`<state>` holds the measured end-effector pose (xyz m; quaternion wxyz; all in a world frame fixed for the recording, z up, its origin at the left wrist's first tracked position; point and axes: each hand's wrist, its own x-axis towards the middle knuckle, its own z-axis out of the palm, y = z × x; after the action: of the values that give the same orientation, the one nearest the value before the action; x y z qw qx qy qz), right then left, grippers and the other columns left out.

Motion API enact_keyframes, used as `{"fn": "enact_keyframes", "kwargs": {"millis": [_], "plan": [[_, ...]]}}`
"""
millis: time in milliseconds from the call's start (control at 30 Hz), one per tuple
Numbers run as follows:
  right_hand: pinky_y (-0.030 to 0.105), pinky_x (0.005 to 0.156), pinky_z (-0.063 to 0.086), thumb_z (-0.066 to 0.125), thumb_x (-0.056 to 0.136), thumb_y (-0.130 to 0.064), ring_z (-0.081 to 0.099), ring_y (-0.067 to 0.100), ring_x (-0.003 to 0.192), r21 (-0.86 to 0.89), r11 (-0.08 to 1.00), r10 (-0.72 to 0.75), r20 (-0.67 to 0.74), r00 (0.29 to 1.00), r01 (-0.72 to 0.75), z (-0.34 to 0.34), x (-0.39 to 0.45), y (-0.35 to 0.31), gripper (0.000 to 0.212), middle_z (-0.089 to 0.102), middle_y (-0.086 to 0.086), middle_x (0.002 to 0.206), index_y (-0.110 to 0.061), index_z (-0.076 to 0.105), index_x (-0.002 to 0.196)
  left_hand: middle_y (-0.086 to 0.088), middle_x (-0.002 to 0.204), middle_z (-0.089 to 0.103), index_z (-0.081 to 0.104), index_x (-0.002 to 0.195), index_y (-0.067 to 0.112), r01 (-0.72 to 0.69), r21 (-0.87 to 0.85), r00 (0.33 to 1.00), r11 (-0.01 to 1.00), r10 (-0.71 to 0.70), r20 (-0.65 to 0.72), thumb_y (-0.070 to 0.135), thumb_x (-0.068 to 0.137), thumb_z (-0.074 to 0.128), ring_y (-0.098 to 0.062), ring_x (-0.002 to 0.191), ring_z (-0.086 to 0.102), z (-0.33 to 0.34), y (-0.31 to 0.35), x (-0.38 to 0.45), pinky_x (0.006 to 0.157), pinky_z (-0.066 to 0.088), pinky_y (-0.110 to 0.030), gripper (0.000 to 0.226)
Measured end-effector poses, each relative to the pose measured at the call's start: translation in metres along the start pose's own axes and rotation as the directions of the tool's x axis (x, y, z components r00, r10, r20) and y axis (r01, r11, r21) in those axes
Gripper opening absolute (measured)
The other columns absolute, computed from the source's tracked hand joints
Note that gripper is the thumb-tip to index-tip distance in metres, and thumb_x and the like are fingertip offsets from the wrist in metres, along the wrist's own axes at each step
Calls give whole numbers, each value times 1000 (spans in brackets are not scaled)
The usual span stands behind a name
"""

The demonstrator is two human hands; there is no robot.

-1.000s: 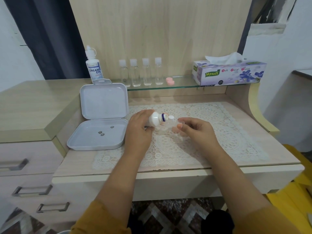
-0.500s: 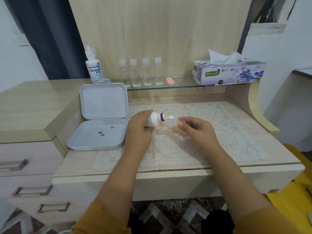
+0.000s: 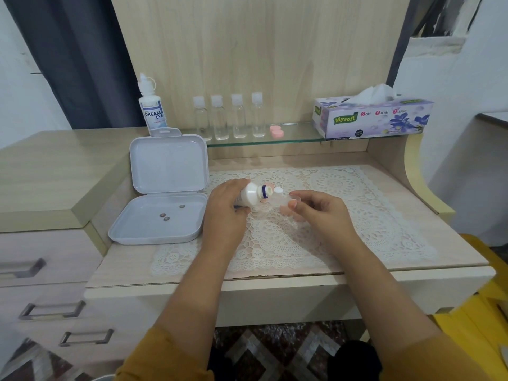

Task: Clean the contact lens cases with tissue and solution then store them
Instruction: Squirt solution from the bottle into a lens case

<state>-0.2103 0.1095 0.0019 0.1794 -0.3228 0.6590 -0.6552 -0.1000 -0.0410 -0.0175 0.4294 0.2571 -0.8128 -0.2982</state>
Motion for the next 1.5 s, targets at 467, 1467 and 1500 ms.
{"fn": "enact_keyframes", "kwargs": {"millis": [467,1467,1500], "plan": [[19,80,52,70,86,-16,70,9,85,20,1000,12,16,1000,-12,-1,0,0,13,76,-3,87,-28,72,91,6,122,60,63,119,19,-26,16,999,1000,27,-26,-9,75,69,-13,119,46,-1,1,-1,98,30,-19,52],[33,92,54,71,86,-16,70,16,92,8,1000,23,-1,1000,-23,-1,3,4,14,75,-2,91,-28,73,91,4,120,61,66,114,15,-101,76,993,992,105,-52,-14,72,66,-12,117,46,-1,0,0,95,20,0,51],[33,92,54,71,86,-16,70,15,92,5,1000,21,-1,1000,-21,-1,3,4,15,75,-2,92,-29,72,90,4,119,61,66,113,15,-103,78,993,992,107,-52,-14,72,66,-12,117,46,-1,1,-1,94,20,0,50]]}}
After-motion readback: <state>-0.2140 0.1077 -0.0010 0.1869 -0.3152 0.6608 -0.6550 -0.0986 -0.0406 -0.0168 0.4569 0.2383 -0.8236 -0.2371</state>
